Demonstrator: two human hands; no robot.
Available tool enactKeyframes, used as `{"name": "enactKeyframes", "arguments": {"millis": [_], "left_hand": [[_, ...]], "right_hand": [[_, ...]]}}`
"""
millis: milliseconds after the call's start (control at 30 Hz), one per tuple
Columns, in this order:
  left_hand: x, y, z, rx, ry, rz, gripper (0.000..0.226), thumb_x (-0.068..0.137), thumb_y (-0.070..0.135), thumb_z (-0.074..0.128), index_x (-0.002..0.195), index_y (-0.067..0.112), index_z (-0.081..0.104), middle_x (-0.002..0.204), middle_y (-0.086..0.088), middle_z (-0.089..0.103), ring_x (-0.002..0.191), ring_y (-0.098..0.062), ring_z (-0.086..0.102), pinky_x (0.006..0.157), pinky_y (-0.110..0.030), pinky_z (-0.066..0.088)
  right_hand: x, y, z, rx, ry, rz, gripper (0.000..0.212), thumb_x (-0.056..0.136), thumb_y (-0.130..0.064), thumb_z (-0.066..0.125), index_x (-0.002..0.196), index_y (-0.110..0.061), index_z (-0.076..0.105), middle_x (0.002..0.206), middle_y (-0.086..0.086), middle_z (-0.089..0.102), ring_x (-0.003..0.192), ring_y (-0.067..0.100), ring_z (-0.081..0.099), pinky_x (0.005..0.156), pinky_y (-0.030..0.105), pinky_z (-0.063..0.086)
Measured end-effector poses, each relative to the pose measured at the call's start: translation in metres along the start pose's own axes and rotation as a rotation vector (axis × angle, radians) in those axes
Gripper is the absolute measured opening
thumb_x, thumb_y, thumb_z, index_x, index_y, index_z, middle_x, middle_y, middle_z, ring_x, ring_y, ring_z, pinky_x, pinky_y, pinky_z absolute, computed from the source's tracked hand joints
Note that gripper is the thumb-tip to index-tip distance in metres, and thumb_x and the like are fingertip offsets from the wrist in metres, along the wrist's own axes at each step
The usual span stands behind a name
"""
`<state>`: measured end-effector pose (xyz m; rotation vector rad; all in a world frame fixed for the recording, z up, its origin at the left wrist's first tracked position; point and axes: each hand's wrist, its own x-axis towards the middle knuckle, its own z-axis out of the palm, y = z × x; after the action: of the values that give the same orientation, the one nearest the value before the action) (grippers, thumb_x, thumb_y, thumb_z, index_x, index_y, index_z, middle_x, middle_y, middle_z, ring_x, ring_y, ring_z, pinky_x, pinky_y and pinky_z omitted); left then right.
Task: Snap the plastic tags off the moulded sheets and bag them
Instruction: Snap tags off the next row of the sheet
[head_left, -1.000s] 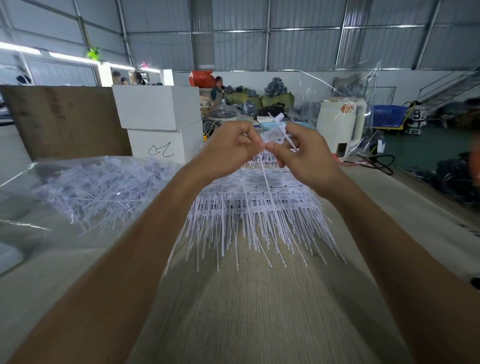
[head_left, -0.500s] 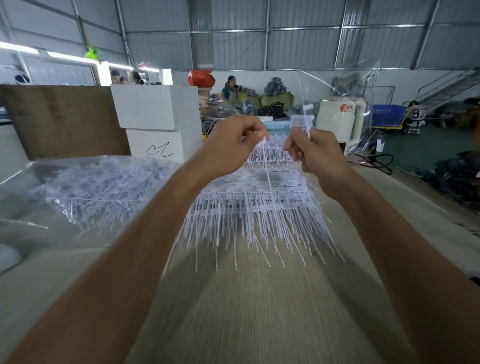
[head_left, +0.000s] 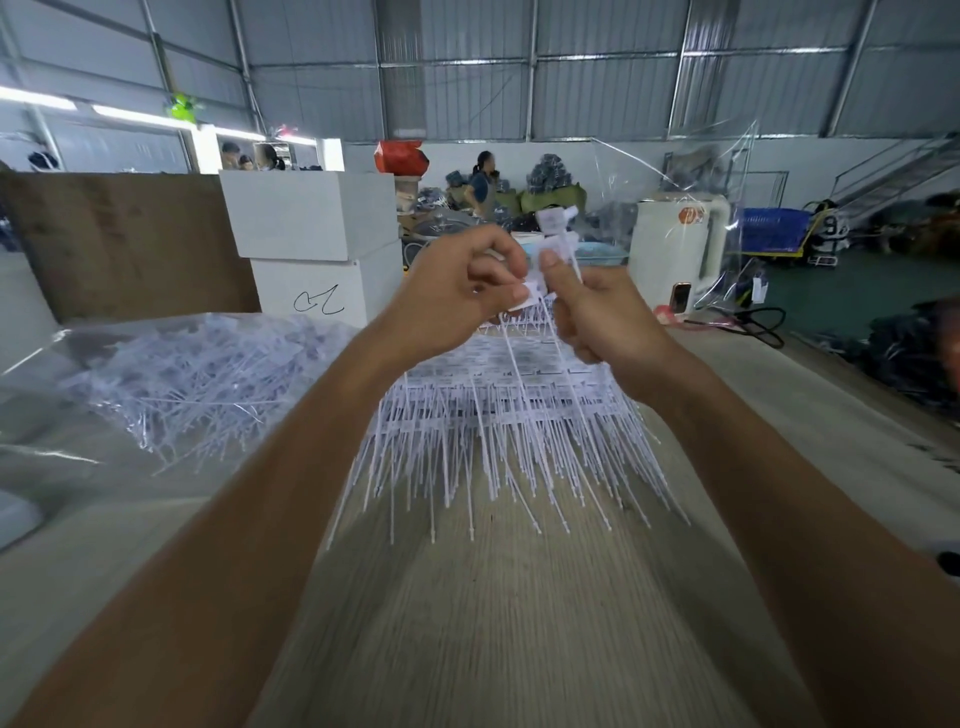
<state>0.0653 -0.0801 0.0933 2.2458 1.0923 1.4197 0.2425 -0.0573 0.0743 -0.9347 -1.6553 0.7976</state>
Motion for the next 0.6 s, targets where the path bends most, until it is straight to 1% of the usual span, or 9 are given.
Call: {"name": "enactKeyframes", "arguments": {"millis": [33, 67, 167, 267, 333, 367, 433, 500, 600], "left_hand": [[0.0, -0.001, 0.0, -0.011, 0.018, -0.005, 0.02, 0.086, 0.004, 0.076, 0.1, 0.001, 0.062, 0.082, -0.015, 0.074, 0.08, -0.025, 0.073, 0.074, -0.03, 0.06], [0.001, -0.003, 0.0, -0.012, 0.031, -0.007, 0.022, 0.084, 0.006, 0.079, 0.097, 0.003, 0.061, 0.082, -0.014, 0.074, 0.081, -0.024, 0.073, 0.075, -0.029, 0.06], [0.003, -0.007, 0.002, 0.035, 0.035, 0.013, 0.025, 0.083, 0.013, 0.081, 0.093, 0.0, 0.062, 0.087, -0.011, 0.073, 0.083, -0.02, 0.072, 0.077, -0.026, 0.059], [0.001, -0.013, 0.004, 0.125, -0.024, -0.053, 0.021, 0.095, 0.022, 0.069, 0.088, 0.002, 0.065, 0.083, -0.009, 0.07, 0.073, -0.01, 0.066, 0.071, -0.017, 0.053], [-0.003, -0.016, 0.005, 0.119, -0.094, -0.114, 0.028, 0.102, 0.022, 0.057, 0.084, 0.003, 0.064, 0.076, -0.009, 0.068, 0.067, -0.009, 0.064, 0.068, -0.018, 0.051], [-0.004, -0.017, 0.005, 0.109, -0.114, -0.134, 0.03, 0.103, 0.022, 0.054, 0.081, 0.003, 0.064, 0.073, -0.008, 0.066, 0.065, -0.01, 0.062, 0.068, -0.02, 0.051], [-0.005, -0.016, 0.002, 0.1, -0.112, -0.159, 0.031, 0.104, 0.021, 0.053, 0.079, 0.005, 0.062, 0.069, -0.004, 0.061, 0.063, -0.009, 0.057, 0.067, -0.021, 0.047], [-0.004, -0.014, 0.0, 0.093, -0.092, -0.175, 0.033, 0.104, 0.023, 0.053, 0.079, 0.003, 0.061, 0.067, -0.003, 0.058, 0.061, -0.008, 0.054, 0.064, -0.019, 0.043], [-0.003, -0.008, 0.001, 0.009, -0.038, -0.209, 0.039, 0.104, 0.021, 0.052, 0.075, -0.004, 0.056, 0.065, -0.005, 0.052, 0.053, 0.002, 0.051, 0.058, -0.009, 0.04]], "right_hand": [[-0.001, 0.0, 0.001, 0.023, -0.042, 0.022, 0.044, 0.102, -0.047, 0.053, 0.066, -0.021, 0.051, 0.049, -0.008, 0.035, 0.041, 0.007, 0.027, 0.043, 0.022, 0.021], [-0.003, 0.001, 0.0, 0.043, -0.08, 0.031, 0.042, 0.101, -0.045, 0.056, 0.067, -0.02, 0.051, 0.05, -0.006, 0.033, 0.042, 0.009, 0.024, 0.043, 0.023, 0.019], [-0.004, 0.001, -0.008, 0.121, -0.174, 0.026, 0.032, 0.1, -0.036, 0.061, 0.083, -0.011, 0.054, 0.059, -0.001, 0.032, 0.046, 0.01, 0.021, 0.044, 0.024, 0.017], [-0.002, 0.0, -0.016, 0.175, -0.182, 0.006, 0.025, 0.1, -0.032, 0.061, 0.093, -0.009, 0.056, 0.063, 0.0, 0.032, 0.046, 0.009, 0.021, 0.041, 0.022, 0.02], [-0.002, 0.001, -0.019, 0.153, -0.185, 0.003, 0.027, 0.1, -0.031, 0.062, 0.083, -0.012, 0.052, 0.062, 0.0, 0.03, 0.047, 0.009, 0.021, 0.042, 0.023, 0.019], [-0.002, 0.002, -0.019, 0.129, -0.196, -0.002, 0.027, 0.099, -0.029, 0.063, 0.08, -0.016, 0.05, 0.062, 0.0, 0.029, 0.048, 0.01, 0.021, 0.043, 0.025, 0.018], [-0.003, 0.001, -0.019, 0.076, -0.214, -0.013, 0.025, 0.098, -0.026, 0.065, 0.079, -0.017, 0.052, 0.061, -0.001, 0.03, 0.049, 0.011, 0.023, 0.046, 0.027, 0.017], [-0.002, -0.002, -0.02, 0.027, -0.206, -0.03, 0.019, 0.096, -0.024, 0.068, 0.085, -0.014, 0.057, 0.061, 0.0, 0.035, 0.05, 0.011, 0.028, 0.046, 0.028, 0.02], [-0.002, -0.007, -0.023, -0.021, -0.234, -0.069, 0.019, 0.095, -0.022, 0.069, 0.101, -0.005, 0.063, 0.071, 0.014, 0.043, 0.053, 0.013, 0.031, 0.046, 0.029, 0.022]]}}
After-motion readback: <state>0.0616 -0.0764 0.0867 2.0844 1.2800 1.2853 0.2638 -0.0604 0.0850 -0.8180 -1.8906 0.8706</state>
